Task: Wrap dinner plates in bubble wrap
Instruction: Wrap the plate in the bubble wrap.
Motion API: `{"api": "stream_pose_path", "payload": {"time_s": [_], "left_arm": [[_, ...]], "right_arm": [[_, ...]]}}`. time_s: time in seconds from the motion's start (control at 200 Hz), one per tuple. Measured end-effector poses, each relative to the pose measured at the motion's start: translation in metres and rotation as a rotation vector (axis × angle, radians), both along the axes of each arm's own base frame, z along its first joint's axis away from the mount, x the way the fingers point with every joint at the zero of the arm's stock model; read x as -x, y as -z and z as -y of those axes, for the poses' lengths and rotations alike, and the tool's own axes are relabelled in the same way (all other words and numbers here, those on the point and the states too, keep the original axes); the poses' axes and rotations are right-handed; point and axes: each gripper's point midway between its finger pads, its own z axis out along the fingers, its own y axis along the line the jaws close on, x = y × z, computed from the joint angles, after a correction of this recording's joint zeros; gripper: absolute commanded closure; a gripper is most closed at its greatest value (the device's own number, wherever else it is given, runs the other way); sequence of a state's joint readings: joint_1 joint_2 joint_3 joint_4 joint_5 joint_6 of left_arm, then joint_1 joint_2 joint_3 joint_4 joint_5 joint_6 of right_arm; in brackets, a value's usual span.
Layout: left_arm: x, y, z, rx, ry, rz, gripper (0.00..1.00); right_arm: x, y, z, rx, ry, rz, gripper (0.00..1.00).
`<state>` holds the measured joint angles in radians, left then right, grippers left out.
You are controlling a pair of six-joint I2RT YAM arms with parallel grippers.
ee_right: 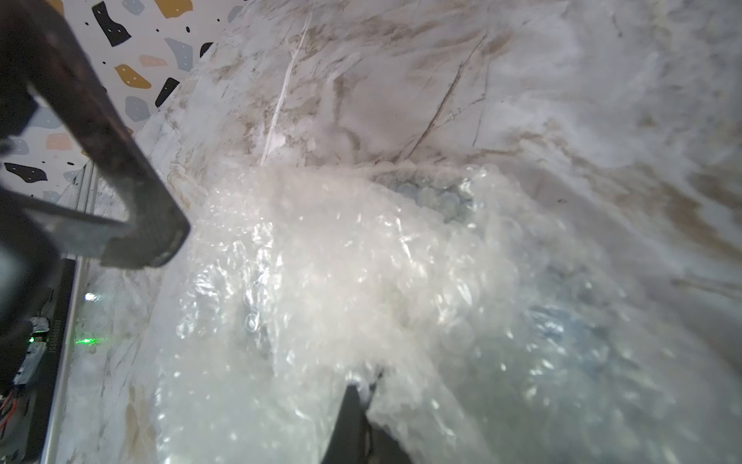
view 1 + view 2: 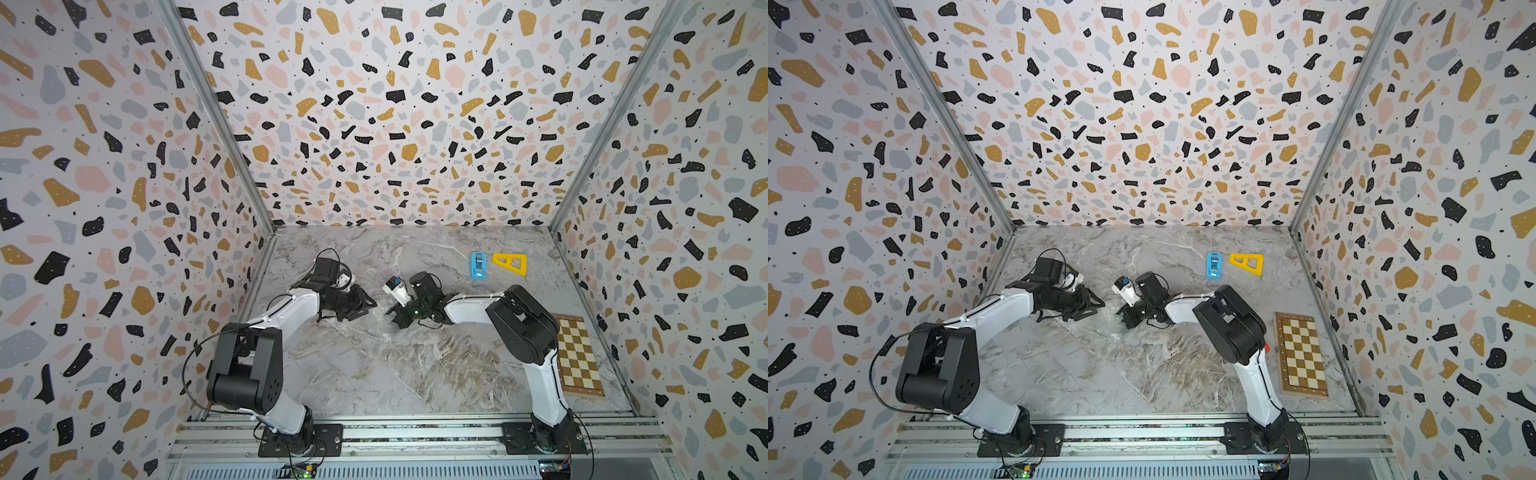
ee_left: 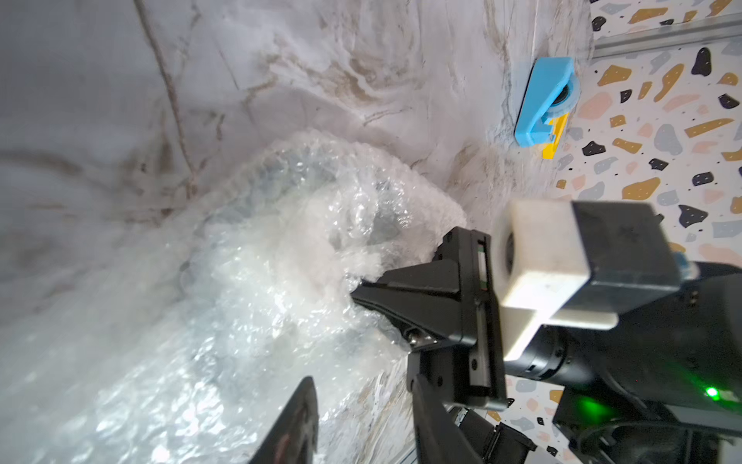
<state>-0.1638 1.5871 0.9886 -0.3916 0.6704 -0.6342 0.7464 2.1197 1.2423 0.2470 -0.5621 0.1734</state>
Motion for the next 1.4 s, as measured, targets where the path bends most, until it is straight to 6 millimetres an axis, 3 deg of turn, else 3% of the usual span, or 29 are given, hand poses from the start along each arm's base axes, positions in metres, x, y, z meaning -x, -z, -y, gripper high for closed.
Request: {"api": "stream_pose_path", "payload": {"time_s": [0.255,0.411,0.641,0.856,0.981,1.101,1.242,1.402], "left_arm": [[-0.002,0.035,-0.002,-0.057,0.002,-0.070,0.40],[-0.004,0.041,0.001,-0.073,-0.003,-0.071,0.40],[-0.004,0.060,0.012,-0.090,0.000,-0.103,0.60],[-0.003,0.069,0.008,-0.122,-0.017,-0.109,0.79],[-0.003,0.070,0.006,-0.130,-0.018,-0.106,0.80],[-0.003,0.071,0.007,-0.126,-0.018,-0.098,0.80],[-0.003,0.072,0.007,-0.125,-0.016,-0.093,0.80],[-0.002,0.073,0.007,-0.122,-0.014,-0.081,0.80]], "right_arm": [[-0.001,-0.001,0.000,0.003,0.004,0.004,0.97],[0.002,-0.002,-0.001,0.003,-0.003,0.003,0.97],[0.005,-0.007,-0.001,0.010,-0.004,0.003,0.95],[0.015,-0.031,0.005,-0.009,-0.035,0.024,0.74],[0.017,-0.065,0.011,-0.068,-0.063,0.050,0.67],[0.007,-0.093,0.021,-0.113,-0.066,0.103,0.52],[-0.008,-0.103,0.027,-0.105,-0.067,0.165,0.37],[-0.023,-0.108,0.015,-0.086,-0.122,0.279,0.25]]}}
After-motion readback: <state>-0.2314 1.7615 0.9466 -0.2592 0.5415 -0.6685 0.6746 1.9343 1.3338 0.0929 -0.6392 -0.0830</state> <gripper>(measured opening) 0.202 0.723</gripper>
